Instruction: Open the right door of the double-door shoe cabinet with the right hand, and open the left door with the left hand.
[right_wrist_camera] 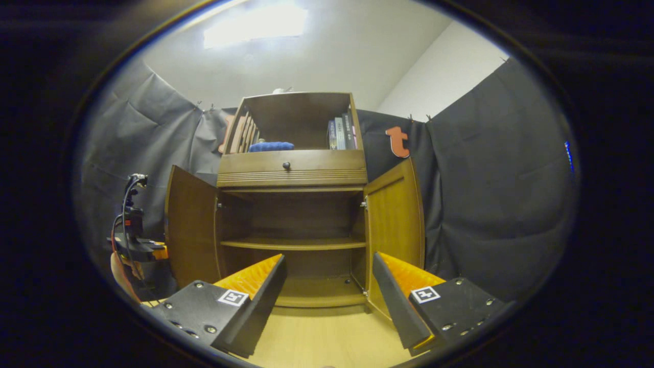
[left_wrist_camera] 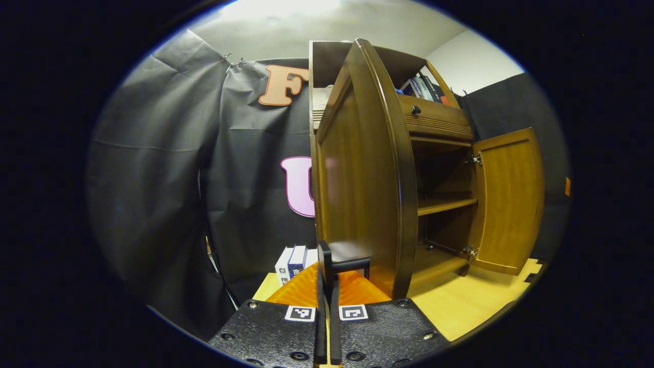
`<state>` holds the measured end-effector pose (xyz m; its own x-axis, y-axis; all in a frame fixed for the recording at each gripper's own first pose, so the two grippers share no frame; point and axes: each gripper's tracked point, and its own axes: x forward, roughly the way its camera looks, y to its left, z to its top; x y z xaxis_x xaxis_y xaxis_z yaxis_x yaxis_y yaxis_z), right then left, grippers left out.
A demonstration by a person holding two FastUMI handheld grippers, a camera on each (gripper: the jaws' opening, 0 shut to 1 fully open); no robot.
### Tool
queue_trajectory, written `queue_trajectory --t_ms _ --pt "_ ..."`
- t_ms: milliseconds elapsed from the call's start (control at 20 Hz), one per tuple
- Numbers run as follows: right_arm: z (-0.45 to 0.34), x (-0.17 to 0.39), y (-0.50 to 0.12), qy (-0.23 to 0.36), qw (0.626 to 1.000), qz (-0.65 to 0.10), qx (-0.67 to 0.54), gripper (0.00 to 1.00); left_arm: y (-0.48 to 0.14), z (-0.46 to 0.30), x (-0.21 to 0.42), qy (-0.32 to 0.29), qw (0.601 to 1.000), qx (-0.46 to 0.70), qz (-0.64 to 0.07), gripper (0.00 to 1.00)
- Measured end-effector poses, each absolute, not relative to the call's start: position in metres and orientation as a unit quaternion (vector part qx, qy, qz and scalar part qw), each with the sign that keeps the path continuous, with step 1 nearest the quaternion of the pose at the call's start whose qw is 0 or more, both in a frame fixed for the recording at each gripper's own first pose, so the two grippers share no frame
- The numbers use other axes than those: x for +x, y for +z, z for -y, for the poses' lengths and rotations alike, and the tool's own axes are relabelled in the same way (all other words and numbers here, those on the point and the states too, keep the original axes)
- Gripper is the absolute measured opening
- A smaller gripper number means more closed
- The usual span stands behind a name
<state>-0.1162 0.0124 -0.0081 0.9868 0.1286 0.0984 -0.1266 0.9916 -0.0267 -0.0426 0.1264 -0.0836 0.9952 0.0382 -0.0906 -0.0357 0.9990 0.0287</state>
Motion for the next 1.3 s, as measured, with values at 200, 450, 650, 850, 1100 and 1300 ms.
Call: queue_trajectory --t_ms 200,450,650,850,1100,1300 --pt "-0.022 -0.117 -0.005 0.067 0.996 0.051 -0.018 1.0 -0.082 -0.151 -0.044 -0.018 0.999 0.002 -0.041 0.02" --pt "-0.033 -0.119 -0.001 0.069 0.996 0.056 -0.016 0.96 -0.081 -0.168 -0.043 -0.061 0.998 -0.013 -0.032 0.02" --pt "-0.036 -0.115 -0.005 0.065 0.996 0.05 -0.019 0.96 -0.08 -0.172 -0.042 -0.081 0.996 -0.01 -0.02 0.01" --pt "-0.037 -0.113 -0.009 0.063 0.997 0.043 -0.023 0.96 -0.081 -0.173 -0.043 -0.085 0.996 -0.004 -0.019 0.02" --pt "-0.029 -0.108 -0.024 0.057 0.998 0.028 -0.015 0.97 -0.083 -0.169 -0.052 -0.077 0.997 -0.007 -0.024 0.08" --pt "-0.02 -0.107 -0.036 0.053 0.998 0.02 -0.001 0.96 -0.082 -0.175 -0.066 -0.049 0.998 0.003 -0.028 0.15"
